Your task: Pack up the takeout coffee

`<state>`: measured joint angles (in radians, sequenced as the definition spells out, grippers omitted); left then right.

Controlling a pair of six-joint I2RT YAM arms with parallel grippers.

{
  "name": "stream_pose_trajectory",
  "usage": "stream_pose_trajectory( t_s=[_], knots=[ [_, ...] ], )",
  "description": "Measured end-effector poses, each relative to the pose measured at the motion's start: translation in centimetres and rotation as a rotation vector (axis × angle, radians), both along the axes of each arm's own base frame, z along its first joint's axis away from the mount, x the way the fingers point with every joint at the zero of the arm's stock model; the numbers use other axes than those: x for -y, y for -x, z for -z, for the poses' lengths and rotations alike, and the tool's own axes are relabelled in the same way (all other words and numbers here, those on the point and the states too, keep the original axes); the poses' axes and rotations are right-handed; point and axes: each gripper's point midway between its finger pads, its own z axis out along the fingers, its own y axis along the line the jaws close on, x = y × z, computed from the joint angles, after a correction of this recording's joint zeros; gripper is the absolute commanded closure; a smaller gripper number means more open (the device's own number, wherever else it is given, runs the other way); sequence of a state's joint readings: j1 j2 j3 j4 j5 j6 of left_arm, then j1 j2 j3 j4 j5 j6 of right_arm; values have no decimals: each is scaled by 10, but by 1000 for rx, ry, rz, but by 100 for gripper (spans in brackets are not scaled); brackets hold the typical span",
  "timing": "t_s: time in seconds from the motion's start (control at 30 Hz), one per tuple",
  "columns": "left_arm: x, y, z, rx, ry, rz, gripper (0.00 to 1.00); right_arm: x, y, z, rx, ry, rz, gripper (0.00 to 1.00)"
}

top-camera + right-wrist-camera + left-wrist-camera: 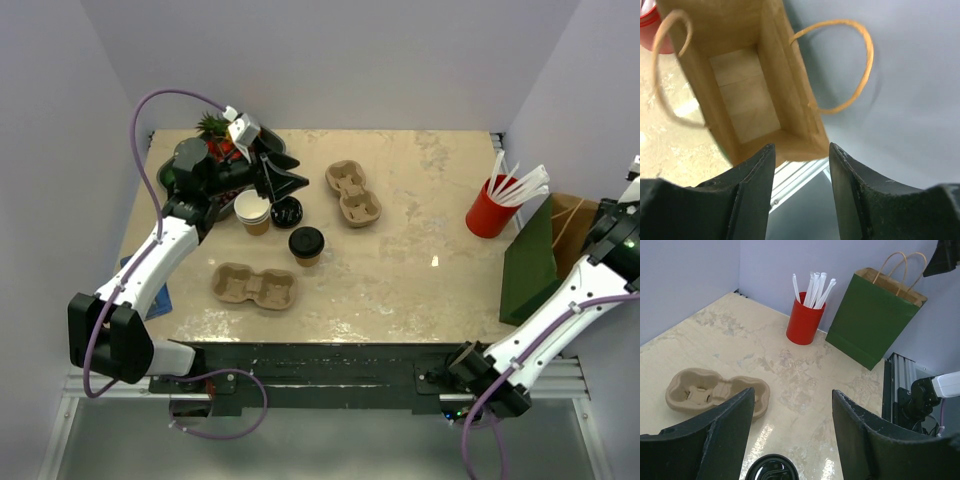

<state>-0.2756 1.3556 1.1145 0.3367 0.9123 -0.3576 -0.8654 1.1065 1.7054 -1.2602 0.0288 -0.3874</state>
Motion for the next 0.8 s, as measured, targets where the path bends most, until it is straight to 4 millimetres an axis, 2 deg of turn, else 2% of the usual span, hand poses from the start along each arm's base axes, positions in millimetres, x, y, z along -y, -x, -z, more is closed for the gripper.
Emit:
stream_pose_trajectory(
  t_s=[0.17,0.27,0.37,0.63,0.8],
  knots=[
    [0,1,0,1,0,1,33,24,-10,10,-48,-48,48,40],
    [0,3,0,7,1,1,33,39,-14,23,-81,-93,78,26],
    [-2,9,3,4,0,1,33,47,-15,35,-112,-132,94,18],
    [-3,11,4,8,1,0,33,50,-16,43,-138,-149,82,19],
    [-3,11,3,10,2,-1,33,48,-17,61,-169,-184,65,24]
  ],
)
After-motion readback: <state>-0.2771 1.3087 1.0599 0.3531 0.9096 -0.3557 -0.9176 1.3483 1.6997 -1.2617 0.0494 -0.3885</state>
